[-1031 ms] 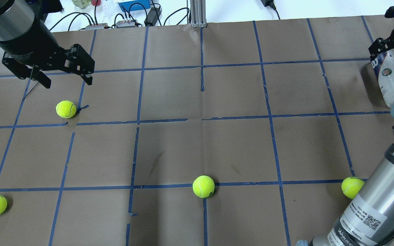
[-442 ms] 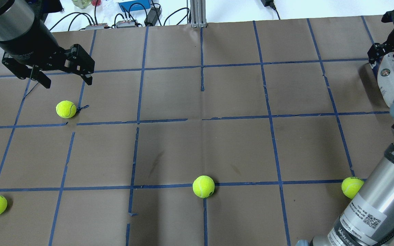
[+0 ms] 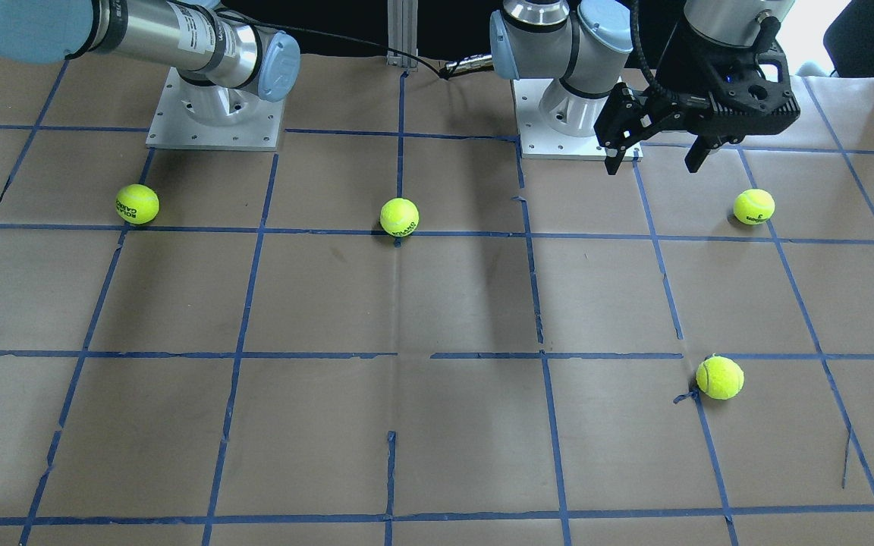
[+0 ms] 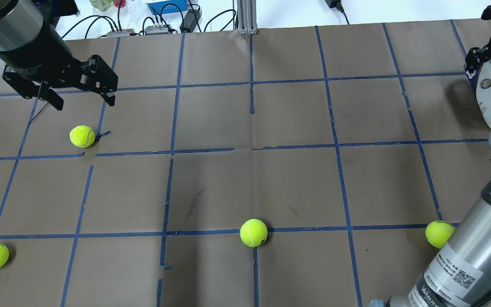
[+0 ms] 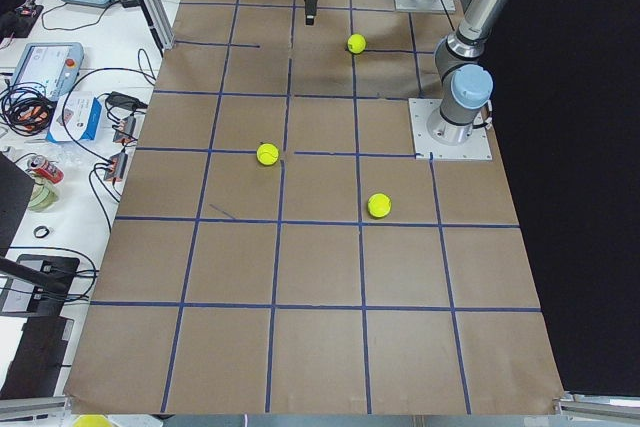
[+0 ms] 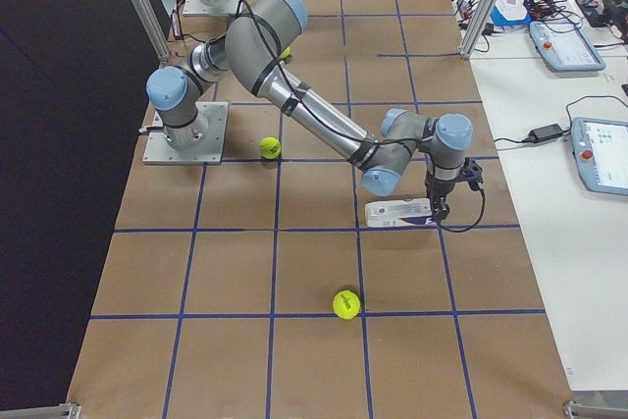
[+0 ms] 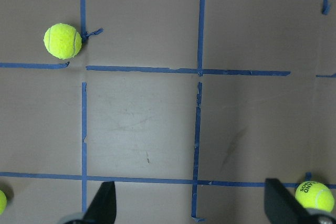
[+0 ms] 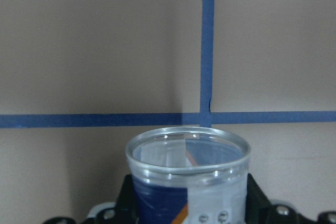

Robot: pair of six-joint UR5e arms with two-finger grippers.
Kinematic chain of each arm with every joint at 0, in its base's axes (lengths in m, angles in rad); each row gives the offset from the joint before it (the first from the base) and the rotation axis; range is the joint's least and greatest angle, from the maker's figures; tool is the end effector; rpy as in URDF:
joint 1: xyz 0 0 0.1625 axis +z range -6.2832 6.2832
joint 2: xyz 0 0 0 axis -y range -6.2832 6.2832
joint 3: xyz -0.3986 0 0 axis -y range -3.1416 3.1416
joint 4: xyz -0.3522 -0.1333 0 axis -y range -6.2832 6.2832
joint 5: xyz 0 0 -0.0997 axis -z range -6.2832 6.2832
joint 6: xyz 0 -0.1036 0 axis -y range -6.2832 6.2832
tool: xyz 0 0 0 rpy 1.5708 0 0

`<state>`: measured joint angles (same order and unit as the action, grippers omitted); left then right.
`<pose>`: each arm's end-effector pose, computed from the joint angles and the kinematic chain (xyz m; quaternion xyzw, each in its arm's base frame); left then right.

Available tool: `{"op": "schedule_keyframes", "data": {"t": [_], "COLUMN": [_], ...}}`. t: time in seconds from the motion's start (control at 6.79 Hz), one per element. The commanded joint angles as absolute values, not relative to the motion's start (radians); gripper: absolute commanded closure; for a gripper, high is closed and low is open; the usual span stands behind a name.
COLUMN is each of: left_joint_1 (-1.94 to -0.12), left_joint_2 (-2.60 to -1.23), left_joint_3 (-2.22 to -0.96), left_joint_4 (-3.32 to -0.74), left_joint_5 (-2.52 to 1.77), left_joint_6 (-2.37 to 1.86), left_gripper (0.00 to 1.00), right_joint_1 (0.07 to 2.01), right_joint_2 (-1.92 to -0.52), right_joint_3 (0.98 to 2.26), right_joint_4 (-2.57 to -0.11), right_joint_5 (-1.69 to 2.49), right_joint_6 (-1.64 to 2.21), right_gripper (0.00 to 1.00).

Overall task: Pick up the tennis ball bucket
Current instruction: 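Close the right gripper on the can's open end and lift it, then carry the can toward the table center and lay it on its side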

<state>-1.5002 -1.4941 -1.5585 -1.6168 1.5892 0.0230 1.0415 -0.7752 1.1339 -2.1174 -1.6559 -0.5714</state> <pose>-0.1011 -0.4325 0.4920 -0.0240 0.9994 -0.0210 0.0102 -0.2620 -0.6945 0.2350 0.0169 -0.9946 0.0577 0.0851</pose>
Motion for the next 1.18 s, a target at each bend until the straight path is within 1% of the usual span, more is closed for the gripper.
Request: {"op": "schedule_keyframes", "data": {"t": [0.0, 0.15, 0.29, 0.59, 0.74, 1.03], "left_joint_1": [-1.500, -1.500, -1.500, -1.500, -1.500, -1.500], "left_joint_2": [-1.494, -1.494, -1.494, -1.494, -1.494, -1.494], "left_joint_3": [-1.559, -1.557, -1.559, -1.559, -1.559, -1.559], "left_joint_4": [-1.617, -1.617, -1.617, -1.617, -1.617, -1.617], "left_joint_5": [1.589, 1.589, 1.589, 1.589, 1.589, 1.589], "left_joint_6": [0.023, 0.023, 0.023, 0.023, 0.023, 0.023], "left_gripper": [0.00, 0.00, 0.00, 0.00, 0.00, 0.00], "right_joint_1": [1.108, 1.173, 1.245, 1.421, 1.527, 1.679], "right_joint_2": [-0.874, -0.932, -0.977, -1.012, -1.011, -1.011], "right_joint_3": [1.188, 1.274, 1.329, 1.339, 1.339, 1.342], "right_joint_4": [-2.095, -2.098, -2.106, -2.111, -2.114, -2.115], "right_joint_5": [-1.655, -1.658, -1.658, -1.620, -1.621, -1.567], "right_joint_6": [-0.580, -0.580, -0.581, -0.587, -0.591, -0.600], "right_gripper": [0.43, 0.43, 0.44, 0.44, 0.46, 0.48]}}
